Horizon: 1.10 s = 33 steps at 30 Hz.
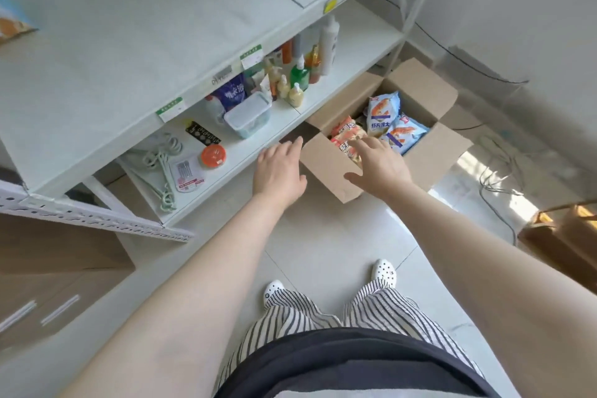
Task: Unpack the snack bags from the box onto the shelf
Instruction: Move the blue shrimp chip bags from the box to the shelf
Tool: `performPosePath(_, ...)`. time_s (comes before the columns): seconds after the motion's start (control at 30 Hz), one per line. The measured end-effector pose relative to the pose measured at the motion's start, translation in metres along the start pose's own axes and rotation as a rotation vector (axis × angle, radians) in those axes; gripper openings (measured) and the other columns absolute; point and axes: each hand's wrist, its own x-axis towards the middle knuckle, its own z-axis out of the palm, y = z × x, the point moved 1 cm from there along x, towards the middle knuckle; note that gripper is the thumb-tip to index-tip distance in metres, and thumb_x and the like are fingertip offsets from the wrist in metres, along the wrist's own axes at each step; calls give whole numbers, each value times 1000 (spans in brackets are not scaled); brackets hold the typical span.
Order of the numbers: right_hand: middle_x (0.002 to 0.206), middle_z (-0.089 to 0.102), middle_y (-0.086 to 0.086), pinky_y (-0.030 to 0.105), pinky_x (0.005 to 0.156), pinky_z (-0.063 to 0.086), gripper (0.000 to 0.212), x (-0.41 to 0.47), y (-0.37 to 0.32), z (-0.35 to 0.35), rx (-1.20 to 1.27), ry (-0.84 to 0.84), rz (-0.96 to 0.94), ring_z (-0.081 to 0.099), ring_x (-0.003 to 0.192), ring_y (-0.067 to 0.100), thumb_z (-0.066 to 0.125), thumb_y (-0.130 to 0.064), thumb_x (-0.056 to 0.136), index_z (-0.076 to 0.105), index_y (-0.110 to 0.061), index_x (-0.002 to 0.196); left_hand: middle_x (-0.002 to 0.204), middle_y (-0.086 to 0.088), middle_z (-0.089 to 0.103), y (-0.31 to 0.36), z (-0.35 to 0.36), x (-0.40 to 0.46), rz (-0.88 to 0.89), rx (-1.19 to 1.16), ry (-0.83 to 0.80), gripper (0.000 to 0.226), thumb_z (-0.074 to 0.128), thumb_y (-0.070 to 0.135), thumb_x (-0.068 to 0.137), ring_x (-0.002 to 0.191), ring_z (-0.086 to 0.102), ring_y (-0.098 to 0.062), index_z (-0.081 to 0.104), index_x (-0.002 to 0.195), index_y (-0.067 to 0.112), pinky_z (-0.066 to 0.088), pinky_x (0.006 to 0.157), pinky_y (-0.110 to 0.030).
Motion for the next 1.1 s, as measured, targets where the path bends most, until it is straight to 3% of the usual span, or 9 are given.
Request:
performPosePath(0.33, 141, 49, 6, 42, 95, 48, 74, -14, 214, -11, -37, -61, 80, 46, 127, 29, 69, -47, 83, 38, -26, 146, 149, -3, 39, 183, 60, 56, -18, -67, -111, 76, 59, 33, 87, 140, 31, -24, 22, 151, 21, 19, 116, -37)
performPosePath(0.5, 146, 45, 4, 40, 97, 46, 74, -6, 285, -9, -28, -122, 117, 42, 133, 26, 68, -46, 85, 35, -25, 148, 151, -2, 37, 245, 82, 68, -23, -98, -152, 75, 58, 34, 89, 139, 32, -24, 20, 152, 21, 22, 115, -37)
performPosePath(0.73, 144, 46, 5, 40, 94, 48, 76, 46, 319, -15, 1, -146, 105, 42, 132, 27, 68, -47, 85, 34, -24, 149, 148, -3, 41, 263, 90, 124, -66, -95, -186, 76, 59, 36, 87, 137, 35, -25, 21, 151, 21, 26, 113, -38)
performPosePath(0.97, 141, 47, 5, 38, 85, 47, 76, 137, 346, -36, -10, -129, 91, 46, 127, 26, 69, -47, 84, 35, -23, 148, 152, -4, 36, 267, 91, 232, -50, -96, -192, 78, 60, 38, 87, 139, 33, -26, 20, 152, 21, 27, 114, -40)
performPosePath(1.1, 138, 49, 6, 38, 87, 46, 76, 180, 360, -37, 50, -141, 103, 46, 126, 27, 70, -47, 83, 38, -22, 146, 152, -5, 37, 269, 95, 282, -44, -104, -214, 80, 62, 37, 86, 139, 33, -26, 21, 152, 21, 26, 115, -39)
